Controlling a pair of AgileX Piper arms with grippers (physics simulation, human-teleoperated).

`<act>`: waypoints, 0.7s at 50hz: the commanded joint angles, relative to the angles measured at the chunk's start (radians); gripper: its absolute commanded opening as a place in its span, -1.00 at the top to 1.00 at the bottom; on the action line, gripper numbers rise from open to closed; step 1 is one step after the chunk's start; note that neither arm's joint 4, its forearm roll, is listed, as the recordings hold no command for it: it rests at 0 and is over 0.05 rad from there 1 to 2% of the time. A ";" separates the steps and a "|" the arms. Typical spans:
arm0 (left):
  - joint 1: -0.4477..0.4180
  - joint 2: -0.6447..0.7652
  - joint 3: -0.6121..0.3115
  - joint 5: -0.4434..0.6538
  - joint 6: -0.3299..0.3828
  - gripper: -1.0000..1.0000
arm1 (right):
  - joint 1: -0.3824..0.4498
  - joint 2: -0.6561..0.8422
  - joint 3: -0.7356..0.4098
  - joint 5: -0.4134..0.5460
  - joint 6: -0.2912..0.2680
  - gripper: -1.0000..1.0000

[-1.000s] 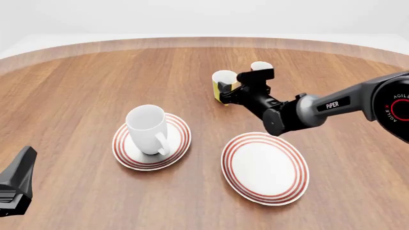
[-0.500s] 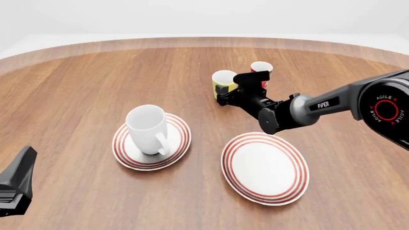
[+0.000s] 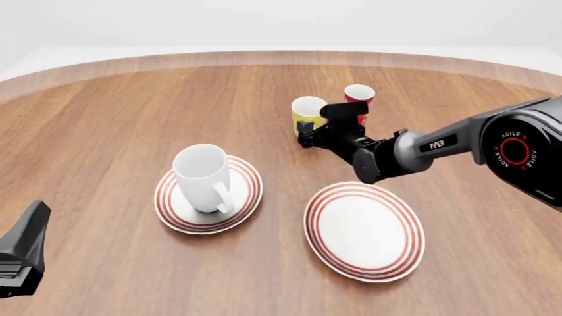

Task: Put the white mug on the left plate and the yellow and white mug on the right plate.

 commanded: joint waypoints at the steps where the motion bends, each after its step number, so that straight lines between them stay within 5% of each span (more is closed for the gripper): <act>1: 0.000 0.000 0.000 0.000 0.000 -1.00 | -0.001 0.027 -0.024 0.019 0.003 -1.00; 31: 0.000 0.000 0.000 0.000 0.000 -1.00 | 0.009 0.074 -0.064 0.048 0.001 -1.00; 32: 0.000 0.000 0.000 0.000 0.000 -1.00 | 0.007 0.073 -0.063 0.046 0.002 1.00; 35: 0.000 0.000 0.000 0.000 0.000 -1.00 | 0.003 0.070 -0.057 0.040 0.003 1.00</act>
